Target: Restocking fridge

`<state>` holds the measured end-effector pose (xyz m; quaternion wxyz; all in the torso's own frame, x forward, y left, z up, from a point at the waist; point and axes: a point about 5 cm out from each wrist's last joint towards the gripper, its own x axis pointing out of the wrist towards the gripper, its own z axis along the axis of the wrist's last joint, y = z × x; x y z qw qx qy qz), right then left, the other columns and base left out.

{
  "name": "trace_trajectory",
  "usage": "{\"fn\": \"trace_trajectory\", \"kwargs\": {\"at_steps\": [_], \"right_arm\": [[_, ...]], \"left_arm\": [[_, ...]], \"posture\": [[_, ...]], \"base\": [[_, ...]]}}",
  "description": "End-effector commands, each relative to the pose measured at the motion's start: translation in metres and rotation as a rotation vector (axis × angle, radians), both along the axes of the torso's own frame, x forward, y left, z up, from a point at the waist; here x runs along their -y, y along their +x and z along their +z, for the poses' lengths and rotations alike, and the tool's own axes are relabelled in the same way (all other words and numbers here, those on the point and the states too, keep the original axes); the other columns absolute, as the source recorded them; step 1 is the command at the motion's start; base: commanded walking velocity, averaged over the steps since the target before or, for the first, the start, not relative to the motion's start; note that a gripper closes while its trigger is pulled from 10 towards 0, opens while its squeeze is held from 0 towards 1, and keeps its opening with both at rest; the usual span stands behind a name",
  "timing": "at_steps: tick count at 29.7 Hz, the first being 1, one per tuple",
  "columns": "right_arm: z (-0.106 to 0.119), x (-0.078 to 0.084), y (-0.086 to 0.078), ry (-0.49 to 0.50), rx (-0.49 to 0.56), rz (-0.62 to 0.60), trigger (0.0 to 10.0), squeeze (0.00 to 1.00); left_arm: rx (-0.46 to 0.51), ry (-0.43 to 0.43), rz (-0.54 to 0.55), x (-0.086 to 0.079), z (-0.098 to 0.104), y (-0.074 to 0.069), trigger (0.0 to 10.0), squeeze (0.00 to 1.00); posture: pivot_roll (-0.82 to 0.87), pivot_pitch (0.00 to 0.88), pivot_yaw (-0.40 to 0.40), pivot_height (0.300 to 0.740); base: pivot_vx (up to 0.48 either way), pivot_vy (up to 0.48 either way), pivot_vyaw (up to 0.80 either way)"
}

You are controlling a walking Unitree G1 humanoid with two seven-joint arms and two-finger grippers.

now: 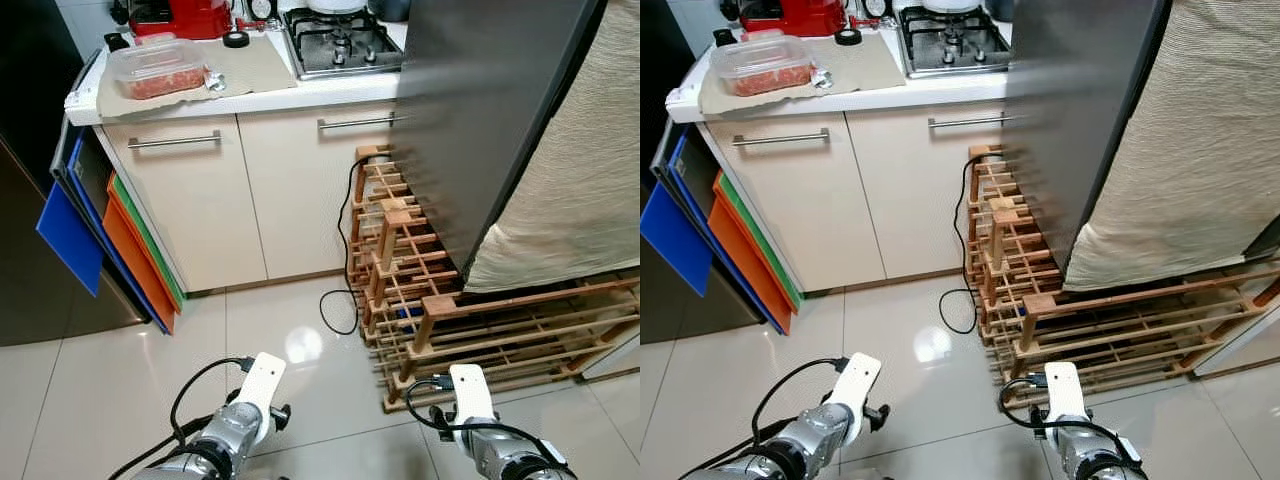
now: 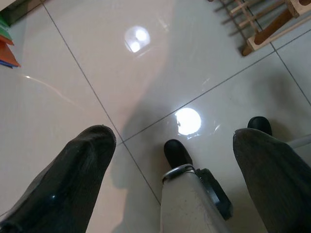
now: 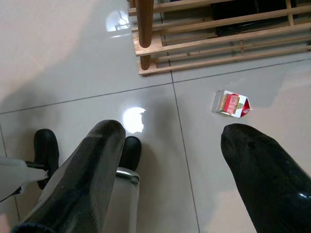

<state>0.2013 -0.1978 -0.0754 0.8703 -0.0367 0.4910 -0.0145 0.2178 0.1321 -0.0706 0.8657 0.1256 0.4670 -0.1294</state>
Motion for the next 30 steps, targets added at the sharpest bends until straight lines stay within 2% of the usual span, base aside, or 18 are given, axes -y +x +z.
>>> {"fn": "trace_trajectory", "kwargs": {"at_steps": [1,7,15,19,23,26,28,29,30], "right_arm": [[0.002,0.0,0.003,-0.005,0.008,0.015,10.0,0.0],[0.002,0.0,0.004,0.004,0.02,0.01,10.0,0.0],[0.005,0.0,0.007,-0.027,0.07,0.066,10.0,0.0],[0.007,0.0,0.01,-0.025,0.107,0.081,10.0,0.0],[0.008,-0.001,0.011,0.007,0.133,0.056,10.0,0.0],[0.009,-0.002,0.012,0.019,0.145,0.05,10.0,0.0],[0.011,-0.002,0.015,0.022,0.179,0.052,10.0,0.0],[0.011,-0.002,0.015,0.022,0.179,0.052,10.0,0.0],[0.012,-0.002,0.016,0.017,0.199,0.052,10.0,0.0]], "left_arm": [[0.005,0.008,0.005,-0.003,0.0,0.001,10.0,0.0],[0.014,0.0,0.016,-0.003,0.001,0.001,10.0,0.0],[0.082,-0.066,0.056,0.001,0.003,0.004,10.0,0.0],[0.286,-0.197,0.058,0.01,0.051,0.066,10.0,0.0],[0.377,-0.234,0.046,0.017,0.072,0.086,10.0,0.0],[0.417,-0.255,0.036,0.022,0.082,0.095,10.0,0.0],[0.494,-0.265,-0.023,0.029,0.098,0.106,10.0,0.0],[0.494,-0.265,-0.023,0.029,0.098,0.106,10.0,0.0],[0.536,-0.274,-0.045,0.032,0.107,0.111,10.0,0.0]], "posture": [[0.03,0.0,0.016,0.74],[0.03,0.0,0.015,0.74],[0.03,0.0,0.012,0.74],[0.02,0.0,0.01,0.74],[0.03,0.0,0.008,0.74],[0.03,0.0,0.008,0.74],[0.03,0.0,0.008,0.74],[0.03,0.0,0.008,0.74],[0.03,0.0,0.007,0.74]], "base": [[0.0,0.0,0.0],[0.0,0.0,0.0],[0.0,0.0,0.0],[0.0,0.0,0.0],[0.0,0.0,0.0],[0.0,0.0,0.0],[0.0,0.0,0.0],[0.0,0.0,0.0],[0.0,0.0,0.0]]}}
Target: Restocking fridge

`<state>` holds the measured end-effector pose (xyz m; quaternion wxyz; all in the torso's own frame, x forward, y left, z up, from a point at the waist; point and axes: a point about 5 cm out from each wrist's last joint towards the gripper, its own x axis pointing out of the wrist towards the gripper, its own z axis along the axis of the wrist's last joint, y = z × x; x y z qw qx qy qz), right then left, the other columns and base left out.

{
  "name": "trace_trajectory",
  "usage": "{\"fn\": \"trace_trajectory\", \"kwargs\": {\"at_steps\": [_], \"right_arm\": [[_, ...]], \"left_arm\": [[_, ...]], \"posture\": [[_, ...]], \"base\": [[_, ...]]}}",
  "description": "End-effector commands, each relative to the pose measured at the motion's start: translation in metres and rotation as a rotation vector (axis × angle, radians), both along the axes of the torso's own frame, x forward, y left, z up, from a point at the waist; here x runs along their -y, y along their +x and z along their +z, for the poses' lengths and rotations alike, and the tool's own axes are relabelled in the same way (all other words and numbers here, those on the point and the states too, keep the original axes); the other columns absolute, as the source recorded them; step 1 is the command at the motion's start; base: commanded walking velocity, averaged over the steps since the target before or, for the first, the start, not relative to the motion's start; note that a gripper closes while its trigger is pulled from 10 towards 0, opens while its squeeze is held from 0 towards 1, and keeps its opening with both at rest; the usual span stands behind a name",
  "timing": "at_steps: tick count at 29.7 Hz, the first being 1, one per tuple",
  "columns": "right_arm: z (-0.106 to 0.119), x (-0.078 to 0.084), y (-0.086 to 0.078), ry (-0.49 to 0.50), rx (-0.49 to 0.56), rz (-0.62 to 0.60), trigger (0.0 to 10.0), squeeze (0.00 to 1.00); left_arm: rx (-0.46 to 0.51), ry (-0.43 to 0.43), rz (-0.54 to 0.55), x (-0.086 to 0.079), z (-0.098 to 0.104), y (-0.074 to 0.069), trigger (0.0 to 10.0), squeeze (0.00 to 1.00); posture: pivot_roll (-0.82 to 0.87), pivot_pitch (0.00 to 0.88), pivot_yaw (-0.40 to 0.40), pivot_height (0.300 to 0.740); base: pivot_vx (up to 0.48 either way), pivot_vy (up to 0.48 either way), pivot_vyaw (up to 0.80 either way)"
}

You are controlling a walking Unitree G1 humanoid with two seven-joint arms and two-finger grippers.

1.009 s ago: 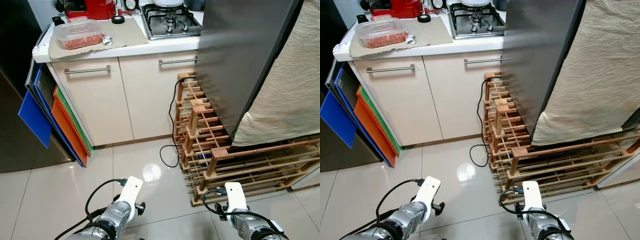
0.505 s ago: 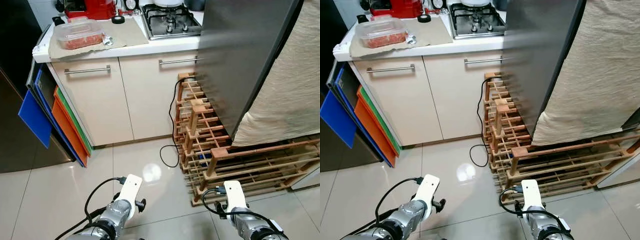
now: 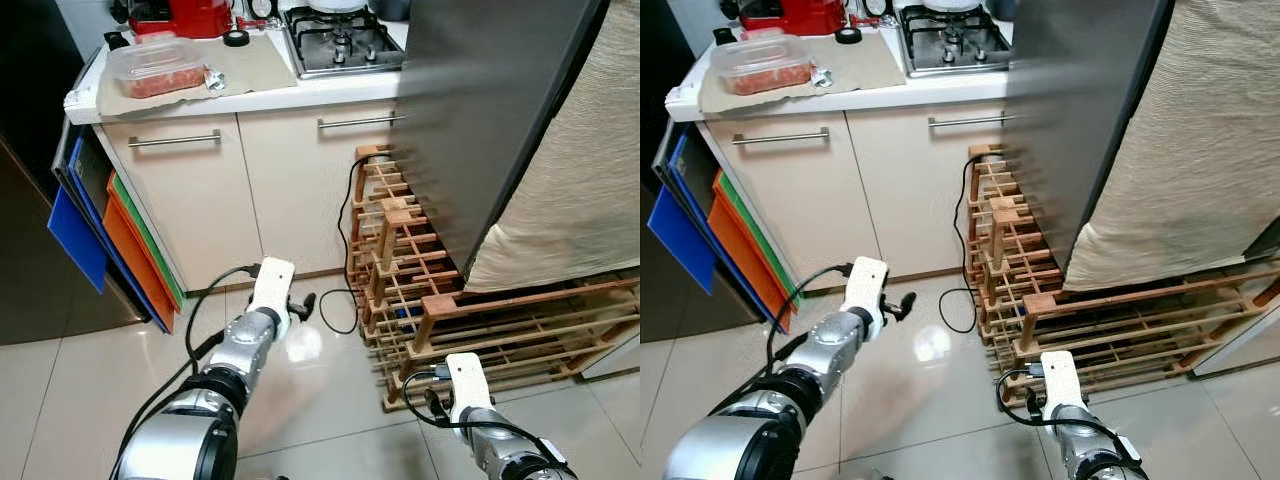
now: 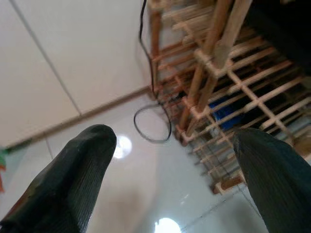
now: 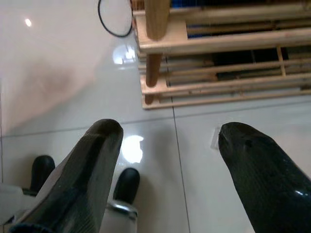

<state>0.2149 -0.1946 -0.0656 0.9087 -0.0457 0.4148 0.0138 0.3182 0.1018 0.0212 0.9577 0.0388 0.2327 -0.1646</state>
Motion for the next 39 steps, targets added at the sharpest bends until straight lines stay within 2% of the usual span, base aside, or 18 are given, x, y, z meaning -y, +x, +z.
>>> {"fn": "trace_trajectory", "kwargs": {"at_steps": [1,2,4,7,9,11,12,13,14,16,20,22,27,28,31,34,36,39], "right_arm": [[0.003,0.001,0.003,0.004,0.046,-0.013,10.0,0.0],[0.003,0.001,0.003,0.004,0.046,-0.013,10.0,0.0],[0.005,0.0,0.005,0.011,0.085,-0.01,10.0,0.0],[0.008,0.0,0.007,-0.001,0.122,0.01,10.0,0.0],[0.01,0.0,0.009,-0.009,0.15,0.02,10.0,0.0],[0.01,0.0,0.009,-0.015,0.157,0.022,10.0,0.0],[0.027,0.0,0.026,0.023,0.319,0.027,10.0,0.0],[0.066,0.002,0.046,0.01,0.548,0.068,10.0,0.0],[0.103,-0.001,0.052,0.005,0.714,0.112,10.0,0.0],[0.148,-0.009,0.047,-0.003,0.886,0.156,10.0,0.0],[0.161,-0.013,0.045,-0.008,0.93,0.203,10.0,0.0],[0.175,-0.015,0.041,-0.008,0.99,0.216,10.0,0.0],[0.204,-0.015,0.03,0.0,1.041,0.179,10.0,0.0],[0.204,-0.015,0.03,0.0,1.041,0.179,10.0,0.0],[0.205,-0.008,0.027,-0.029,1.019,0.126,10.0,0.0],[0.202,-0.008,0.026,-0.016,0.99,0.114,10.0,0.0],[0.199,-0.01,0.027,0.002,0.967,0.107,10.0,0.0],[0.196,-0.013,0.029,0.011,0.954,0.103,10.0,0.0]], "left_arm": [[0.098,-0.015,-0.021,0.002,0.02,0.013,10.0,0.0],[0.098,-0.015,-0.021,0.002,0.02,0.013,10.0,0.0],[0.175,-0.053,-0.018,0.003,0.034,0.019,10.0,0.0],[0.275,-0.031,-0.031,0.0,0.047,0.02,10.0,0.0],[0.323,-0.056,-0.024,-0.002,0.053,0.019,10.0,0.0],[0.331,-0.062,-0.02,-0.002,0.054,0.019,10.0,0.0],[0.381,-0.098,0.004,-0.005,0.064,0.02,10.0,0.0],[0.409,-0.121,0.02,-0.006,0.071,0.021,10.0,0.0],[0.426,-0.146,0.035,-0.006,0.077,0.022,10.0,0.0],[0.458,-0.176,0.04,-0.004,0.088,0.022,10.0,0.0],[0.488,-0.189,0.012,0.0,0.099,0.018,10.0,0.0],[0.491,-0.202,0.001,-0.003,0.103,0.012,10.0,0.0],[0.533,-0.193,0.008,-0.014,0.116,0.003,10.0,0.0],[0.533,-0.193,0.008,-0.014,0.116,0.003,10.0,0.0],[0.644,-0.229,-0.025,-0.015,0.144,-0.012,10.0,0.0],[0.639,-0.21,-0.044,-0.014,0.143,-0.019,10.0,0.0],[0.609,-0.168,-0.052,-0.008,0.135,-0.02,10.0,0.0],[0.589,-0.168,-0.045,-0.004,0.131,-0.018,10.0,0.0]], "posture": [[0.02,0.0,0.007,0.74],[0.02,0.0,0.007,0.74],[0.02,0.0,0.006,0.74],[0.02,0.0,0.005,0.74],[0.02,0.0,0.007,0.74],[0.02,0.0,0.007,0.74],[0.01,0.0,0.009,0.74],[0.01,0.0,0.009,0.74],[0.02,0.0,0.007,0.74],[0.02,0.0,0.007,0.74],[0.02,0.0,0.006,0.74],[0.02,0.0,0.006,0.74],[0.02,0.0,0.003,0.74],[0.02,0.0,0.003,0.74],[0.02,0.0,-0.002,0.74],[0.03,0.0,0.0,0.74],[0.03,0.0,0.0,0.74],[0.03,0.0,0.003,0.74]], "base": [[0.0,0.0,0.0],[0.0,0.0,0.0],[0.0,0.0,0.0],[0.0,0.0,0.0],[0.0,0.0,0.0],[0.0,0.0,0.0],[0.0,0.0,0.0],[0.0,0.0,0.0],[0.0,0.0,0.0],[0.0,0.0,0.0],[0.0,0.0,0.0],[0.0,0.0,0.0],[0.0,0.0,0.0],[0.0,0.0,0.0],[0.0,0.0,0.0],[0.0,0.0,0.0],[0.0,0.0,0.0],[0.0,0.0,0.0]]}}
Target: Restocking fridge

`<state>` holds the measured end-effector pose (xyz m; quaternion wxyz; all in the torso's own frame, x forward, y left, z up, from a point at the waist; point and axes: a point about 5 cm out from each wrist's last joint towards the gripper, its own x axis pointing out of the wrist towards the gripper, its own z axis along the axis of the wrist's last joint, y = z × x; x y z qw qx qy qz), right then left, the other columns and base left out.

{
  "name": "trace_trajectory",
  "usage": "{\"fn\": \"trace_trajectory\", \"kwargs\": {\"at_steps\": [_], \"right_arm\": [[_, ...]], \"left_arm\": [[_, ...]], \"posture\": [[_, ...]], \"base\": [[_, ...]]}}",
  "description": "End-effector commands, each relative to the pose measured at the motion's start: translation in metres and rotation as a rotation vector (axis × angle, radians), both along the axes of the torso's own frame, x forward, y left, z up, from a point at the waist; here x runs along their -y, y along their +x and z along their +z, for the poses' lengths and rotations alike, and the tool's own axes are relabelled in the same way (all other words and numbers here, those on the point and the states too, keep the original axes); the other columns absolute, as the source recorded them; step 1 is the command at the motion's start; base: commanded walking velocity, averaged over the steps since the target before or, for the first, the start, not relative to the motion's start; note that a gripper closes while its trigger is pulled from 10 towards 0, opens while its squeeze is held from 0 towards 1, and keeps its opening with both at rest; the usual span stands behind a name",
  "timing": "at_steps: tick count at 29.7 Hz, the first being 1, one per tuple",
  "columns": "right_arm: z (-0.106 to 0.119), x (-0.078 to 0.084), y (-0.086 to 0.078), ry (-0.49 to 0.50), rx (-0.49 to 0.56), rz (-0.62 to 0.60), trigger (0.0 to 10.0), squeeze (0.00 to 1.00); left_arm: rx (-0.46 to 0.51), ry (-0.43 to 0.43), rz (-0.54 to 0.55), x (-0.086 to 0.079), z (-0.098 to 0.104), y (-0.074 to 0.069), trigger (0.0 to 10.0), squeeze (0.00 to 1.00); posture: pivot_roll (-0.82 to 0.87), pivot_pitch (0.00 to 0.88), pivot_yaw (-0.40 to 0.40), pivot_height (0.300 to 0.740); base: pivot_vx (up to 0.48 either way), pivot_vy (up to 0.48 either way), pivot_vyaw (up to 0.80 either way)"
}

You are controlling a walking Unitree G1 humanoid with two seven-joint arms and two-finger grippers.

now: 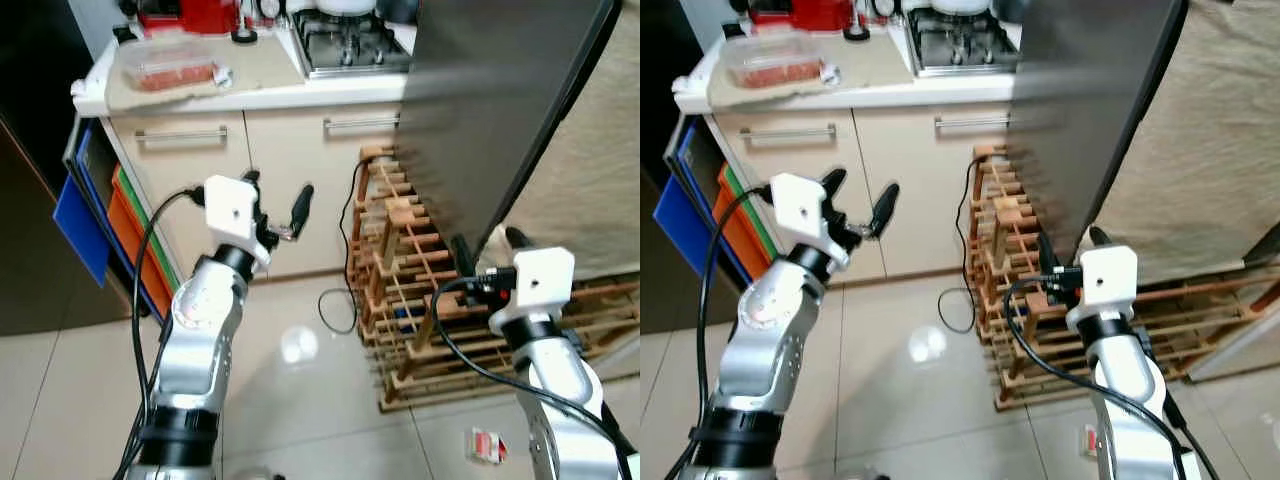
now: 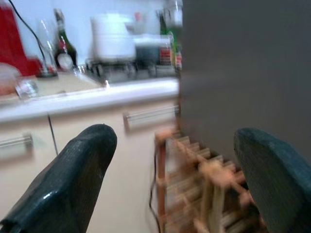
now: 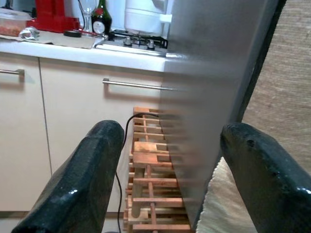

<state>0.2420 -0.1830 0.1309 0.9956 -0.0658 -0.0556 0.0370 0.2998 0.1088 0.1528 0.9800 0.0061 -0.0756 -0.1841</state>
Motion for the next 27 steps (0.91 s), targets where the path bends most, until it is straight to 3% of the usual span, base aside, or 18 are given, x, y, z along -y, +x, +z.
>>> {"fn": "trace_trajectory", "kwargs": {"at_steps": [1,10,18,27], "right_arm": [[-0.001,-0.003,0.002,0.008,-0.011,0.003,10.0,0.0],[-0.001,-0.009,0.004,0.014,-0.028,0.007,10.0,0.0],[0.002,-0.002,0.011,0.004,-0.023,-0.026,10.0,0.0],[0.0,-0.007,0.013,0.007,-0.036,-0.006,10.0,0.0]], "left_arm": [[-0.016,0.007,0.005,0.004,-0.001,0.001,10.0,0.0],[-0.04,0.012,0.011,0.007,0.0,0.001,10.0,0.0],[-0.081,-0.016,0.047,0.006,-0.002,0.008,10.0,0.0],[-0.117,0.029,0.093,0.001,-0.007,0.019,10.0,0.0]], "posture": [[0.04,0.0,0.004,0.74],[0.03,0.0,0.012,0.74],[0.02,0.0,0.014,0.74],[0.02,0.0,0.021,0.74]], "base": [[0.0,-0.322,0.0],[0.0,-0.46,0.0],[0.0,-0.432,0.0],[0.295,-0.343,0.0]]}}
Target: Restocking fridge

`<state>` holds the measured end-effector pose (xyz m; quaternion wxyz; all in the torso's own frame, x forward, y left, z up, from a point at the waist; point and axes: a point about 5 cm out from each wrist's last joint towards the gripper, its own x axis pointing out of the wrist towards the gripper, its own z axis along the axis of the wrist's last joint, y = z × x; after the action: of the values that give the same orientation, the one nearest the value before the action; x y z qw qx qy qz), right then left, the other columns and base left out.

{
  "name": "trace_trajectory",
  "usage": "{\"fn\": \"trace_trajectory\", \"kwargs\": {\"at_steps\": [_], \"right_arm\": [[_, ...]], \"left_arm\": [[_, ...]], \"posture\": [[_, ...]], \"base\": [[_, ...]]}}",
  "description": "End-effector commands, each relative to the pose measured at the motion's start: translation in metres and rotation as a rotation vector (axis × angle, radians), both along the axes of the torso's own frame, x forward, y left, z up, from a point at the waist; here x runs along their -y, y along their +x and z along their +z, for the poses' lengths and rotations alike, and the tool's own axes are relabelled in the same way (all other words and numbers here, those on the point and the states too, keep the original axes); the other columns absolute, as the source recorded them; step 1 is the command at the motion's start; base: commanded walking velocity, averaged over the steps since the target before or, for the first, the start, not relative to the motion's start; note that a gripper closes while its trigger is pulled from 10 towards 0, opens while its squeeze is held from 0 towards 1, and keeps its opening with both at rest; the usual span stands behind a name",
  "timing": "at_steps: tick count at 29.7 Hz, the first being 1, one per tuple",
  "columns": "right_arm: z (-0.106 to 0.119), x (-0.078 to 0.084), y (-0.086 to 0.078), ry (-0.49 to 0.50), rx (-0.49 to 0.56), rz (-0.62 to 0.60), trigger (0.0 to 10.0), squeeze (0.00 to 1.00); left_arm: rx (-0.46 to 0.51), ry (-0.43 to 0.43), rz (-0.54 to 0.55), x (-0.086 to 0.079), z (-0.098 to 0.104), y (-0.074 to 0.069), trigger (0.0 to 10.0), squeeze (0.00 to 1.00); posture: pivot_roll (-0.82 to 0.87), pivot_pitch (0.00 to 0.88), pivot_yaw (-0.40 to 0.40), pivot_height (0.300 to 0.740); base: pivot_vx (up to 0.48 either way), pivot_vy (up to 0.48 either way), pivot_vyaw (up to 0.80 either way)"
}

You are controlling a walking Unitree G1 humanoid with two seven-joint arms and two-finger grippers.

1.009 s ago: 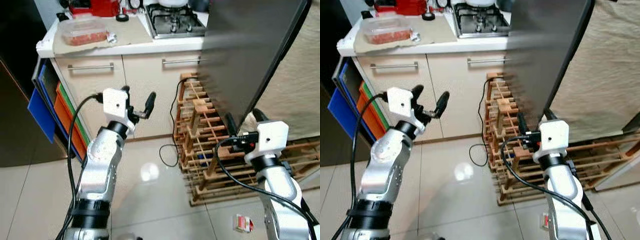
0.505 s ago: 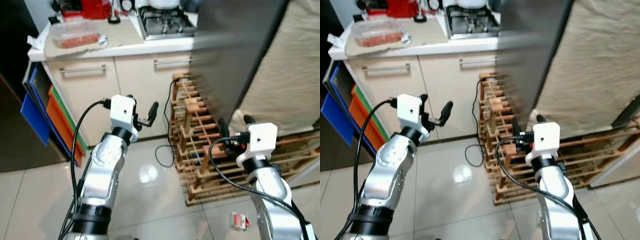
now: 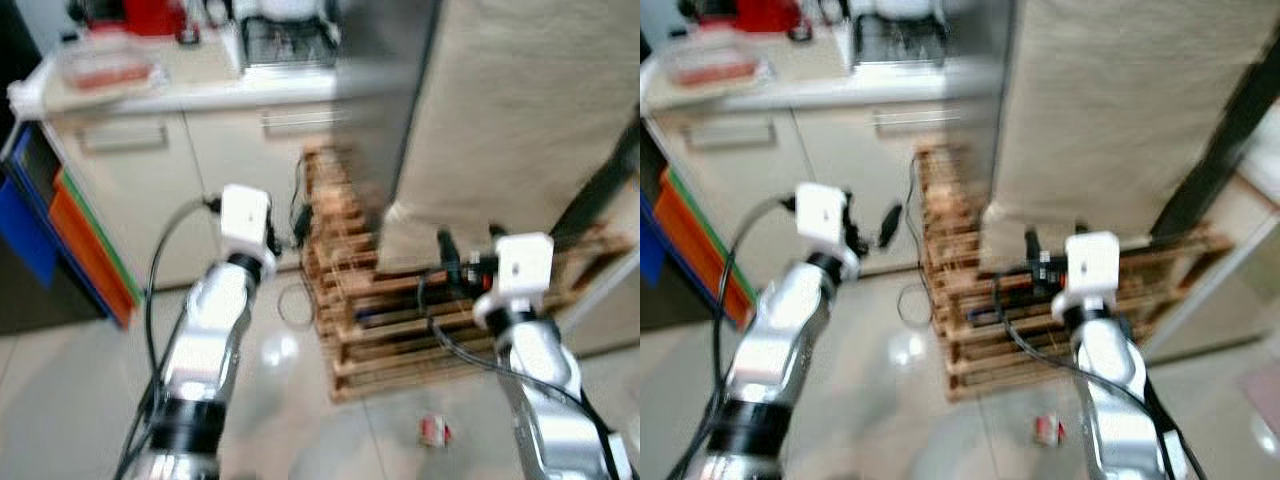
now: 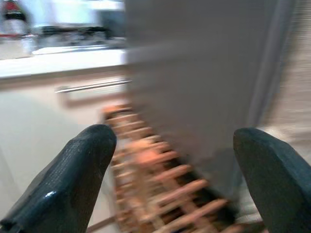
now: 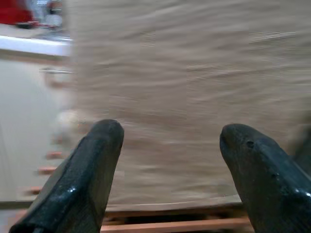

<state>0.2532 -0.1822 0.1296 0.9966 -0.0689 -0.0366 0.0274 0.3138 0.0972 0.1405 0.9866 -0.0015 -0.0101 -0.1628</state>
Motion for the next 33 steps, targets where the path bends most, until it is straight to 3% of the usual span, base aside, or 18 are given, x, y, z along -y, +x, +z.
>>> {"fn": "trace_trajectory", "kwargs": {"at_steps": [1,4,8,19,33], "right_arm": [[0.0,-0.008,0.002,0.016,-0.001,0.02,10.0,0.0],[0.0,-0.009,0.002,0.012,-0.004,0.023,10.0,0.0],[-0.003,-0.008,0.002,0.001,-0.017,0.017,10.0,0.0],[-0.002,-0.011,0.004,0.007,-0.015,0.021,10.0,0.0],[-0.005,-0.014,0.003,0.014,-0.027,0.033,10.0,0.0]], "left_arm": [[0.008,0.031,0.059,-0.012,0.005,0.007,10.0,0.0],[0.022,0.067,0.086,-0.014,0.005,0.01,10.0,0.0],[0.013,0.03,0.082,-0.013,0.004,0.011,10.0,0.0],[0.02,0.042,0.05,-0.007,0.003,0.011,10.0,0.0],[0.051,0.086,0.013,-0.001,0.007,0.013,10.0,0.0]], "posture": [[0.02,0.0,0.022,0.74],[0.02,0.0,0.022,0.74],[0.02,0.0,0.02,0.74],[0.02,0.0,0.019,0.74],[0.02,0.0,0.021,0.74]], "base": [[0.442,0.0,0.0],[0.432,0.0,0.0],[0.0,0.0,0.64],[0.0,0.0,0.0],[0.083,0.419,-0.75]]}}
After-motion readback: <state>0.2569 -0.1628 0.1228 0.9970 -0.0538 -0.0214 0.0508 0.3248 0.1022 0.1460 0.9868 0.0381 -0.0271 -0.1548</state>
